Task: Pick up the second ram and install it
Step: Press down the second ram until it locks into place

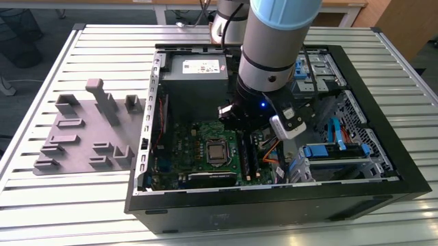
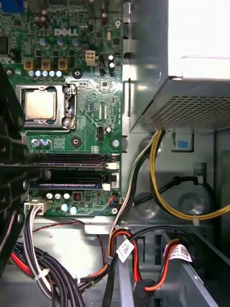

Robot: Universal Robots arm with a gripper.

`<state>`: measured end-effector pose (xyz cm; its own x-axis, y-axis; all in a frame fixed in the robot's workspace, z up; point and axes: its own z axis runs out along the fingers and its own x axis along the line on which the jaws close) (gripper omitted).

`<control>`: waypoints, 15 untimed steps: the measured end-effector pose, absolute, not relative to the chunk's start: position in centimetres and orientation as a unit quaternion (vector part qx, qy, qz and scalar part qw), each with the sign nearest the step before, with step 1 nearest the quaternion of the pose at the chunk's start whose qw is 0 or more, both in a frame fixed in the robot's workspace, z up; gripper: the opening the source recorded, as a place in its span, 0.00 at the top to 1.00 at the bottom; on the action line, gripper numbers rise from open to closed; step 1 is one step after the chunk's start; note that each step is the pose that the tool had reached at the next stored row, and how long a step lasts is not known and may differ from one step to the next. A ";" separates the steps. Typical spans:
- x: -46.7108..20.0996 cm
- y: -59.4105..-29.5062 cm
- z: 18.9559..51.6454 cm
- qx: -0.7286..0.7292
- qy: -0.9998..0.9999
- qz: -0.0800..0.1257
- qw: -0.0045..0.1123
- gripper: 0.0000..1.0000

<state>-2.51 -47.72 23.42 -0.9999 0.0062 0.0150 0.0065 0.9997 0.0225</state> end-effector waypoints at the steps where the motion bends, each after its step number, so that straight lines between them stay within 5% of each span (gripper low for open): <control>1: -2.5 -47.7 23.4 -0.003 -1.000 -0.011 0.008 0.87; 15: -2.5 -47.7 22.2 -0.003 -1.000 -0.012 0.008 0.89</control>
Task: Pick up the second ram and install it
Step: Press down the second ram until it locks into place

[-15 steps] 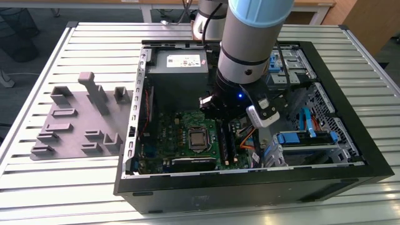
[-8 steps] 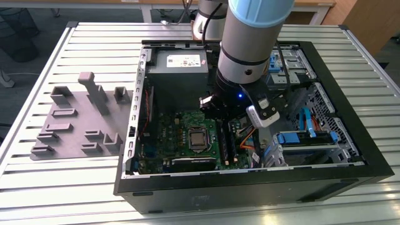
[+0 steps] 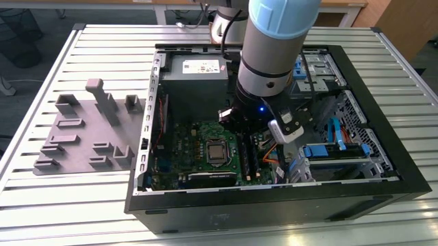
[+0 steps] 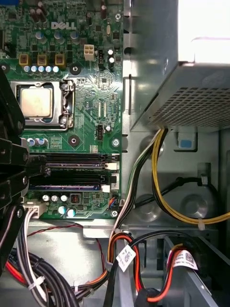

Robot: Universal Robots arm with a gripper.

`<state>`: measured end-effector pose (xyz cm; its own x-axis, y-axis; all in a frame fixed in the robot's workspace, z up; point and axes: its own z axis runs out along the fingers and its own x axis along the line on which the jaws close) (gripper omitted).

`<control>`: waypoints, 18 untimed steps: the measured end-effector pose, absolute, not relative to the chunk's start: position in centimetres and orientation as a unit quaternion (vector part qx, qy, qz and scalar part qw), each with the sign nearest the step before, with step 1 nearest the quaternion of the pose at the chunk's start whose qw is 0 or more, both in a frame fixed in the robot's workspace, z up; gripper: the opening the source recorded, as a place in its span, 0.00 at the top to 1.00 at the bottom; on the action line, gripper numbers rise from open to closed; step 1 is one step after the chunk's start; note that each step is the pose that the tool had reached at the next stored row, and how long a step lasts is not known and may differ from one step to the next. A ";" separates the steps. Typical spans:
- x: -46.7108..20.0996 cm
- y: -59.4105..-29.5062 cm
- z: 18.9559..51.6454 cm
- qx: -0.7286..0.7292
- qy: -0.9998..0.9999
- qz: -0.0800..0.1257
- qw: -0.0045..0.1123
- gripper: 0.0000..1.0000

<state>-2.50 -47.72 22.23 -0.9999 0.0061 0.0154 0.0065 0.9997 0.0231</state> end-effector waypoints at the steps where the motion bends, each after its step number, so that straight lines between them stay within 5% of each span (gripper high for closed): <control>1: -2.5 -47.7 22.1 -0.003 -1.000 -0.011 0.008 0.89; 18: -2.5 -47.7 23.7 -0.003 -1.000 -0.012 0.008 0.89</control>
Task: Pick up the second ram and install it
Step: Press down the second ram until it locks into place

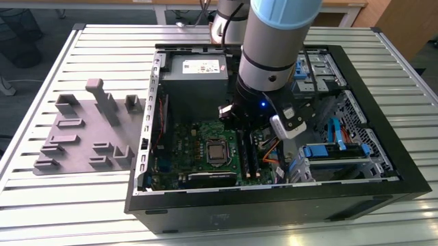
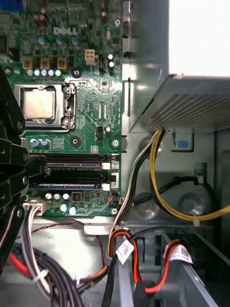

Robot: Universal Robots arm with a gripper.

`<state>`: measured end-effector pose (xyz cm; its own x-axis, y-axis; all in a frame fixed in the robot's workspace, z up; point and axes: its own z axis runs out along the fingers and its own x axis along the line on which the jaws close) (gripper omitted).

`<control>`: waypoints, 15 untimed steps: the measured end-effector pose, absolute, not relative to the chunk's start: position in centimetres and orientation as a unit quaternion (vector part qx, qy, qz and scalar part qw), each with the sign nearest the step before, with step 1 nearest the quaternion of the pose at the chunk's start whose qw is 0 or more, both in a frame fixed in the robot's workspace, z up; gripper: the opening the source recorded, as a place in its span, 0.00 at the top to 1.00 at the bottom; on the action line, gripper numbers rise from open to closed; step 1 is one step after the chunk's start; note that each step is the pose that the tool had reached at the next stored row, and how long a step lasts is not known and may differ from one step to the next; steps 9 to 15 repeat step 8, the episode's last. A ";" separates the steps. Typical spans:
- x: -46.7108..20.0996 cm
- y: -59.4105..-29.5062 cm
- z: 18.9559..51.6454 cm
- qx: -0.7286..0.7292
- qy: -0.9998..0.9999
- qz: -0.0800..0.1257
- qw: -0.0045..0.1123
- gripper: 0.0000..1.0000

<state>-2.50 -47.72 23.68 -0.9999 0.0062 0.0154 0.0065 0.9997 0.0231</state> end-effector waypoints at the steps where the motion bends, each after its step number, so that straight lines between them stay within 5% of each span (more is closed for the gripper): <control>1: -2.5 -47.7 23.8 -0.003 -1.000 -0.012 0.008 0.89; 15: -2.5 -47.7 23.9 -0.003 -1.000 -0.012 0.008 0.89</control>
